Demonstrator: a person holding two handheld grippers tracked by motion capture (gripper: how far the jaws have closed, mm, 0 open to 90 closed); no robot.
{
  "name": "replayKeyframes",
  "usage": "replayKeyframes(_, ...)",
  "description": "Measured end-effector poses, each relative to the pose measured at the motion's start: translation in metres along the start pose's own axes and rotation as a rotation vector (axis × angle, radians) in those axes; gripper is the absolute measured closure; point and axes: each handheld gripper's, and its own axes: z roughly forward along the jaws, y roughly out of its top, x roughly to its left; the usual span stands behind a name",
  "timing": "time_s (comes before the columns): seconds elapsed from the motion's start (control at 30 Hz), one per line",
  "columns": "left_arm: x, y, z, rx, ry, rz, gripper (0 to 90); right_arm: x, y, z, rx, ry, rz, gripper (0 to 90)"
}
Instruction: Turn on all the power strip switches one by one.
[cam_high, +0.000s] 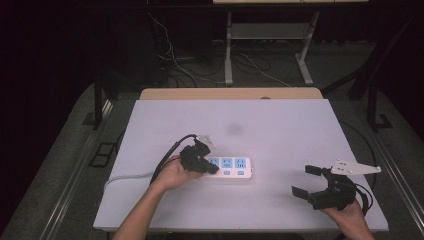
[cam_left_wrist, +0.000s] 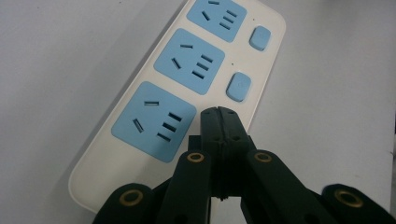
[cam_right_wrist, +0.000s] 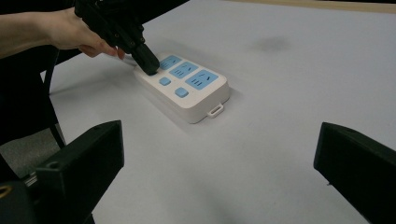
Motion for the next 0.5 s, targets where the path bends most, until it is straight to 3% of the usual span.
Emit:
replayKeyframes(0.17, -0.0027, 0.0030, 0.0022, 0.006, 0.008, 0.010, 90.0, -0.0007, -0.0002, -0.0001, 0.002, -0.002, 0.002, 1.7)
replayKeyframes(0.4, -0.0007, 0.0025, 0.0021, -0.017, -0.004, -0.009, 90.0, -0.0012, -0.0005, -0.0001, 0.001, -0.003, 0.000, 1.7)
replayKeyframes(0.5, -0.0021, 0.0045, 0.0024, -0.008, 0.010, 0.006, 90.0, -0.0021, -0.0007, 0.0000, 0.003, -0.006, 0.004, 1.7)
